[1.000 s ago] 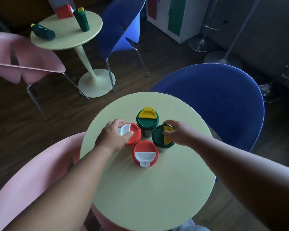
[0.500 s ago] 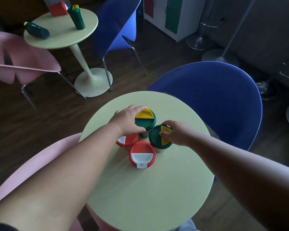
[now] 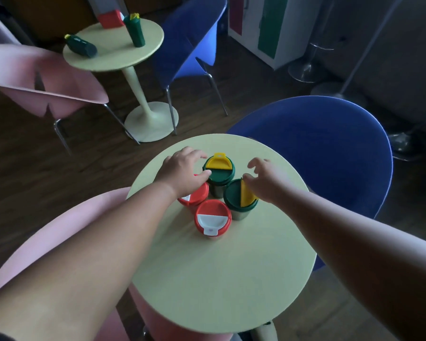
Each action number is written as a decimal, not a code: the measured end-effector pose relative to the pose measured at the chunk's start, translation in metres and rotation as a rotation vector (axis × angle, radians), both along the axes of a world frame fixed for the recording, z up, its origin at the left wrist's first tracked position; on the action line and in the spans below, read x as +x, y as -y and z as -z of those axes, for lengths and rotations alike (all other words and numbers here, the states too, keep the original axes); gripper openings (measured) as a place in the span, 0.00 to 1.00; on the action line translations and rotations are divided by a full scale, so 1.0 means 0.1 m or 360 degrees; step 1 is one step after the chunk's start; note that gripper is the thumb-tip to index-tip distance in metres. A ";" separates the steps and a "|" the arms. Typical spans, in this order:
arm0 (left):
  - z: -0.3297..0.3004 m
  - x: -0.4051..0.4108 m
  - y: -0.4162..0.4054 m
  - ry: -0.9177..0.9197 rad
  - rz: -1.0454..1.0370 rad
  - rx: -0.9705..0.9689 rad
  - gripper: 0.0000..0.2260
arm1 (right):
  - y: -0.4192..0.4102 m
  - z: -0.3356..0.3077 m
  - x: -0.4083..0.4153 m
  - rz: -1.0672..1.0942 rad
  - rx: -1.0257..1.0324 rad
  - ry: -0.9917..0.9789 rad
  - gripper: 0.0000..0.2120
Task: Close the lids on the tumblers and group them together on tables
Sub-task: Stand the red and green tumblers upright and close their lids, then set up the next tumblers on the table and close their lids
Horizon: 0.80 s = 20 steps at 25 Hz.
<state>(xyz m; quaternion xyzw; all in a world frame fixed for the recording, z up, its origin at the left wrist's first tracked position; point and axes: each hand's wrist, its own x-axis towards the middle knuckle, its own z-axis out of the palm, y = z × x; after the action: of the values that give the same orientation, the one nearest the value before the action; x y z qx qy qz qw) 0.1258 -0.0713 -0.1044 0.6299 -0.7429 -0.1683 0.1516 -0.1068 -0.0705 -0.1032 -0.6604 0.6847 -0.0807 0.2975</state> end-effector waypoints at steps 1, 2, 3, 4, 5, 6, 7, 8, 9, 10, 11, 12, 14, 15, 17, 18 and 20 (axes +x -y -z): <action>-0.05 0.05 -0.10 -0.0044 -0.0064 -0.0051 0.16 | -0.01 -0.05 0.02 -0.0094 -0.0119 -0.0015 0.16; -0.12 0.10 -0.21 -0.0089 -0.0145 -0.0068 0.12 | -0.02 -0.11 0.06 -0.0201 -0.0213 -0.0017 0.15; -0.20 0.15 -0.33 -0.0112 -0.0238 -0.0052 0.08 | -0.04 -0.19 0.12 -0.0310 -0.0280 -0.0022 0.14; -0.28 0.20 -0.46 -0.0104 -0.0325 -0.0029 0.06 | -0.06 -0.25 0.18 -0.0412 -0.0330 -0.0032 0.14; -0.38 0.26 -0.62 -0.0071 -0.0407 -0.0039 0.05 | -0.10 -0.34 0.28 -0.0515 -0.0379 -0.0048 0.14; -0.47 0.32 -0.78 -0.0025 -0.0469 -0.0052 0.04 | -0.14 -0.43 0.38 -0.0598 -0.0424 -0.0055 0.14; -0.56 0.38 -0.95 0.0023 -0.0536 -0.0039 0.04 | -0.19 -0.52 0.49 -0.0677 -0.0455 -0.0043 0.14; -0.64 0.47 -1.14 0.0069 -0.0606 -0.0026 0.05 | -0.26 -0.60 0.61 -0.0766 -0.0481 -0.0021 0.13; -0.70 0.56 -1.32 0.0104 -0.0679 -0.0013 0.05 | -0.33 -0.67 0.74 -0.0859 -0.0497 -0.0002 0.13; -0.77 0.68 -1.54 0.0128 -0.0759 -0.0007 0.05 | -0.43 -0.75 0.89 -0.0964 -0.0505 0.0015 0.12; -0.84 0.80 -1.73 0.0152 -0.0828 0.0018 0.06 | -0.53 -0.82 1.05 -0.1054 -0.0512 0.0034 0.12; -0.90 0.94 -1.92 0.0185 -0.0884 0.0045 0.06 | -0.63 -0.89 1.22 -0.1137 -0.0531 0.0059 0.13; -1.02 1.22 -2.31 0.0273 -0.0958 0.0098 0.06 | -0.86 -1.00 1.59 -0.1265 -0.0560 0.0107 0.13; -1.07 1.39 -2.51 0.0316 -0.0997 0.0100 0.06 | -1.00 -1.04 1.82 -0.1325 -0.0571 0.0119 0.11; -1.11 1.72 -2.85 0.0369 -0.1064 0.0105 0.06 | -1.26 -1.06 2.24 -0.1416 -0.0561 0.0109 0.10; -1.11 1.91 -3.03 0.0386 -0.1101 0.0122 0.06 | -1.40 -1.05 2.47 -0.1458 -0.0538 0.0092 0.11; -1.05 2.36 -3.39 0.0396 -0.1161 0.0178 0.07 | -1.69 -1.00 2.96 -0.1553 -0.0487 0.0047 0.13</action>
<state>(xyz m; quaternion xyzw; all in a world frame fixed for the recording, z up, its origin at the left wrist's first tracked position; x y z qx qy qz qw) 0.3618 0.2682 0.0003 0.8756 -0.4725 -0.0659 0.0756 0.1894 0.0986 -0.0031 -0.9379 0.2727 -0.0411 0.2102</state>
